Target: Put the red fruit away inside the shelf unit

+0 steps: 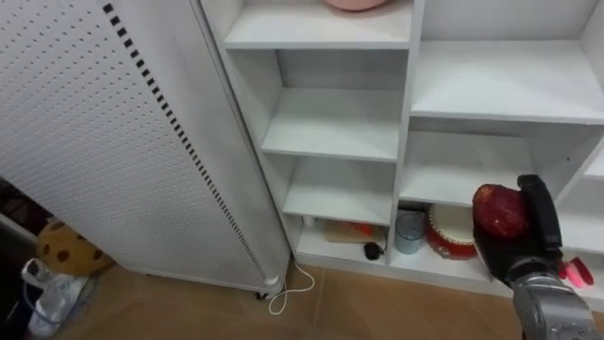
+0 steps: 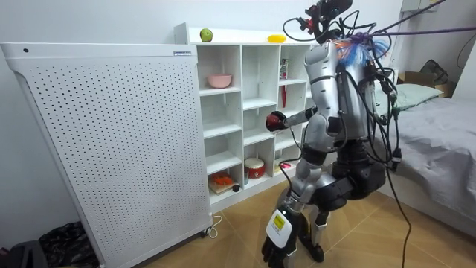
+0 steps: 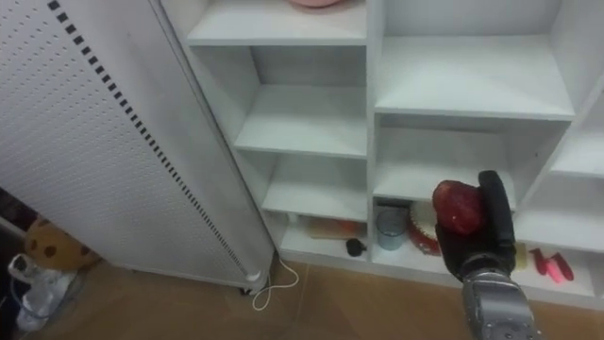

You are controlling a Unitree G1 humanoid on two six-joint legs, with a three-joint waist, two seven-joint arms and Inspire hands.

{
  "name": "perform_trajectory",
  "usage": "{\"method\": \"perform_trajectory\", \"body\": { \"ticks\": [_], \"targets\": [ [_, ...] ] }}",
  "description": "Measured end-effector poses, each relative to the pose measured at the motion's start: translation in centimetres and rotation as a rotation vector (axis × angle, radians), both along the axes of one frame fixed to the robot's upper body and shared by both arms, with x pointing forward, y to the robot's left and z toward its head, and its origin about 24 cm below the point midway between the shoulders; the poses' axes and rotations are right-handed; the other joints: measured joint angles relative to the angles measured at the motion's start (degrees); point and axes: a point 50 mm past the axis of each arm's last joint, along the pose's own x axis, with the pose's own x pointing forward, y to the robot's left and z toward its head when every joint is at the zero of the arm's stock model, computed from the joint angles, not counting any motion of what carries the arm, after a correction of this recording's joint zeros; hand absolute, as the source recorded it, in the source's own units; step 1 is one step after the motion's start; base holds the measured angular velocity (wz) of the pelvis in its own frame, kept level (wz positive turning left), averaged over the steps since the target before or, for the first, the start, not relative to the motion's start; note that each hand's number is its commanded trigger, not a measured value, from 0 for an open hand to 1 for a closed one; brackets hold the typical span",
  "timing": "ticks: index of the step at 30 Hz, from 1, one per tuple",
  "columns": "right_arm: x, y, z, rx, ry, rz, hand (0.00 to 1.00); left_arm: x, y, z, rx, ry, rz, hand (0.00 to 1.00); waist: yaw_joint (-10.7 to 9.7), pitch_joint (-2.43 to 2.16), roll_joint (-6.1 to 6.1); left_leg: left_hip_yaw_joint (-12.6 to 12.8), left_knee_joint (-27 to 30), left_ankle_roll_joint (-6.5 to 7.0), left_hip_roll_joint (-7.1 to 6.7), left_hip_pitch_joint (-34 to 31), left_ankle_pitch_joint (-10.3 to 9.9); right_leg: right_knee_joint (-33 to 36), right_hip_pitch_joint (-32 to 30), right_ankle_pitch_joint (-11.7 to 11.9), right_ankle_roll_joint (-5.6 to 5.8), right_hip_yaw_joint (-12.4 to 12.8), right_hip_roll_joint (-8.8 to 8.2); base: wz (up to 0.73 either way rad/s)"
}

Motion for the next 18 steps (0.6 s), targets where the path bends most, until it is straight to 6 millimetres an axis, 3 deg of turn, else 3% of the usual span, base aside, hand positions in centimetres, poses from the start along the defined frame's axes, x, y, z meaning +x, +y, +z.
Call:
{"method": "perform_trajectory", "body": {
  "ticks": [5, 6, 7, 14, 18],
  "targets": [
    [0.0, -0.3, 0.1, 0.000, 0.028, -0.010, 1.00, -0.6, 0.2, 0.0, 0.008, 0.003, 0.010, 0.00, -0.1, -0.03, 0.04, 0.4, 0.8, 0.03, 0.08, -0.3, 0.0, 1.2, -0.4, -0.4, 0.04, 0.1, -0.41, 0.04],
    [0.0, -0.5, 0.3, -0.003, 0.033, -0.018, 0.87, -0.7, 0.3, 0.0, 0.012, 0.001, 0.012, 0.00, -0.1, -0.03, 0.04, 0.4, 1.0, 0.14, 0.05, -0.3, -0.1, 1.5, -0.4, -0.6, 0.03, 0.1, -0.59, 0.03],
    [0.1, -0.7, 0.7, -0.008, 0.034, -0.023, 0.00, -0.7, 0.4, 0.1, 0.015, -0.004, 0.012, 0.00, -0.1, -0.03, 0.04, 0.4, 1.1, 0.17, 0.07, -0.4, -0.1, 1.7, -0.5, -0.6, 0.01, 0.2, -0.64, 0.00],
    [1.2, -1.6, 4.2, 0.006, -0.012, -0.073, 0.00, -0.8, 1.0, 0.5, 0.020, -0.042, 0.012, 0.00, 0.0, -0.29, -0.42, 0.6, 2.2, 0.31, 0.11, -1.2, -0.3, 2.9, -1.3, -1.1, -0.19, 0.0, -0.98, 0.02],
    [1.3, -1.8, 4.6, 0.020, -0.013, -0.090, 0.00, -1.7, 1.8, 0.6, 0.039, -0.030, 0.010, 0.00, 0.0, -0.47, -0.69, 0.4, 2.8, 0.28, 0.17, -1.2, -0.6, 2.9, -0.9, -1.2, -0.34, -0.7, -0.98, -0.02]
  ]
}}
